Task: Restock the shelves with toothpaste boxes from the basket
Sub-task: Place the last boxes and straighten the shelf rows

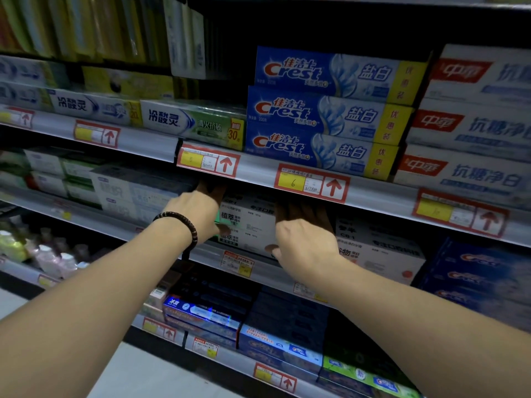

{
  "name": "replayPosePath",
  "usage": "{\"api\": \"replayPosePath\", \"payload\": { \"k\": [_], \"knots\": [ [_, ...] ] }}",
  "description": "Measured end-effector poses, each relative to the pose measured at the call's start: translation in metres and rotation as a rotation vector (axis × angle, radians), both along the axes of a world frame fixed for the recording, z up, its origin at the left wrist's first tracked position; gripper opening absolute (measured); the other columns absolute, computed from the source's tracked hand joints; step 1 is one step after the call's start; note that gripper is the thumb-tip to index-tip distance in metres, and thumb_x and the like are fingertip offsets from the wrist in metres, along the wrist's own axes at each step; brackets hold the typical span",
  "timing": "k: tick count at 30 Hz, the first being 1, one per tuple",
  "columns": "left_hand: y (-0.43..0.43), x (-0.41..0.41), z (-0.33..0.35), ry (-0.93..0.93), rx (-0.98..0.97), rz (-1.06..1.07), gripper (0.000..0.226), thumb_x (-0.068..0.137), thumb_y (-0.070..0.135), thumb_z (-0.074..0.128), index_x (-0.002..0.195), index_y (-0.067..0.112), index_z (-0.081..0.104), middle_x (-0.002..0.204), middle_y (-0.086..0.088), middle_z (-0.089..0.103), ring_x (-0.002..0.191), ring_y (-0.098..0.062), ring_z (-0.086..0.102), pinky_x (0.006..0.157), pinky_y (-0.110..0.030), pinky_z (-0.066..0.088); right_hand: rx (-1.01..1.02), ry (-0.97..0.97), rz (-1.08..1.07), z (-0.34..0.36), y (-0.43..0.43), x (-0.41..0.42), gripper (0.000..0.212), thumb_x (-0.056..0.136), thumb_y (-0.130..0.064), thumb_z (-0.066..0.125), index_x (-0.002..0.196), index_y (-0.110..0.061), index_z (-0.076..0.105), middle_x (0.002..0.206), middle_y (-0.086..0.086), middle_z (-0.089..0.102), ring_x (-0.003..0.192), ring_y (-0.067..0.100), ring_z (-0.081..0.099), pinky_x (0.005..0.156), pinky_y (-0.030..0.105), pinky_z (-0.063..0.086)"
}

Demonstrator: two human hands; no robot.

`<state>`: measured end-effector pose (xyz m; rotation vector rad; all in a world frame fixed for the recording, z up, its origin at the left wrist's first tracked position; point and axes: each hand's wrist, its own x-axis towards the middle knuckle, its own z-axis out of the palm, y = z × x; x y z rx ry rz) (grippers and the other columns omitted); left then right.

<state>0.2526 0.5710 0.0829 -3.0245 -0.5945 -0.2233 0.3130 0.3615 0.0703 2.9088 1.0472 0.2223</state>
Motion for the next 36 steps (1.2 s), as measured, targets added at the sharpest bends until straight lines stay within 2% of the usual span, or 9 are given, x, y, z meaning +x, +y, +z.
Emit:
{"api": "replayPosePath", "payload": {
  "k": [3,5,8,14,17,23,27,33,36],
  "knots": [
    [-0.012,-0.011,0.007,-0.019,-0.037,-0.003,0.080,0.092,0.058,0.068,0.154,0.028,0.027,0.145,-0.014,0.044,0.112,-0.043,0.064,0.086,-0.048,0.058,0.029,-0.057,0.050,0.004,-0.010,-0.013,0.050,0.106,-0.051,0.055,0.139,-0.013,0.054,0.123,0.007,0.068,0.120,0.032,0.063,0.101,0.044,0.046],
    [-0.021,-0.019,0.011,-0.016,-0.032,-0.017,0.063,0.096,0.056,0.063,0.143,0.022,0.039,0.126,-0.008,0.045,0.112,-0.040,0.062,0.086,-0.047,0.056,0.040,-0.102,0.073,0.004,-0.017,-0.021,0.049,0.105,-0.055,0.054,0.132,-0.014,0.054,0.121,0.006,0.066,0.113,0.031,0.063,0.090,0.043,0.044],
    [-0.035,-0.032,0.018,0.005,-0.025,-0.044,0.049,0.097,0.058,0.060,0.125,0.022,0.042,0.108,0.000,0.034,0.106,-0.035,0.062,0.082,-0.047,0.055,0.035,-0.172,0.109,0.004,-0.032,-0.031,0.060,0.104,-0.056,0.052,0.144,-0.012,0.045,0.128,0.008,0.059,0.119,0.033,0.054,0.101,0.048,0.039],
    [-0.062,-0.056,0.022,0.051,-0.029,-0.129,0.058,0.097,0.058,0.056,0.145,0.032,0.037,0.147,0.004,0.046,0.125,-0.028,0.059,0.099,-0.046,0.053,0.087,-0.192,0.195,0.010,-0.066,-0.051,0.057,0.104,-0.053,0.050,0.144,-0.013,0.047,0.139,0.007,0.052,0.126,0.032,0.043,0.108,0.050,0.039],
    [-0.073,-0.064,0.026,0.027,-0.021,-0.171,0.051,0.096,0.059,0.055,0.141,0.038,0.042,0.146,0.008,0.051,0.126,-0.022,0.059,0.101,-0.044,0.052,0.128,-0.169,0.210,0.024,-0.080,-0.060,0.055,0.105,-0.050,0.049,0.145,-0.014,0.049,0.147,0.007,0.051,0.133,0.032,0.044,0.109,0.047,0.042],
    [-0.091,-0.070,0.059,-0.266,-0.311,-0.213,0.028,0.093,0.051,0.069,0.117,0.038,0.063,0.110,0.021,0.062,0.106,-0.003,0.062,0.095,-0.032,0.055,0.335,-0.086,0.115,0.071,-0.111,-0.069,0.043,0.107,-0.049,0.048,0.141,-0.024,0.049,0.135,-0.002,0.054,0.127,0.023,0.048,0.101,0.036,0.048],
    [-0.102,-0.069,0.099,-0.568,-0.530,-0.173,0.013,0.092,0.038,0.076,0.099,0.032,0.067,0.093,0.014,0.069,0.087,-0.002,0.064,0.076,-0.024,0.051,0.593,-0.001,-0.002,0.110,-0.127,-0.066,0.037,0.106,-0.051,0.051,0.137,-0.033,0.047,0.124,-0.013,0.055,0.114,0.013,0.056,0.089,0.034,0.054],
    [-0.086,-0.054,0.152,-0.828,-0.657,-0.051,0.040,0.086,0.045,0.081,0.114,0.026,0.059,0.110,0.006,0.064,0.089,-0.010,0.064,0.075,-0.033,0.052,0.685,-0.019,-0.052,0.169,-0.131,-0.051,0.053,0.103,-0.049,0.055,0.150,-0.037,0.034,0.107,-0.010,0.063,0.095,0.019,0.064,0.076,0.044,0.059],
    [-0.073,-0.037,0.167,-0.791,-0.711,-0.022,0.062,0.086,0.049,0.080,0.135,0.024,0.052,0.132,0.002,0.058,0.106,-0.017,0.063,0.090,-0.039,0.053,0.635,-0.021,-0.083,0.188,-0.124,-0.044,0.065,0.104,-0.050,0.054,0.159,-0.037,0.022,0.100,-0.004,0.066,0.088,0.024,0.065,0.068,0.042,0.058]
  ]
}}
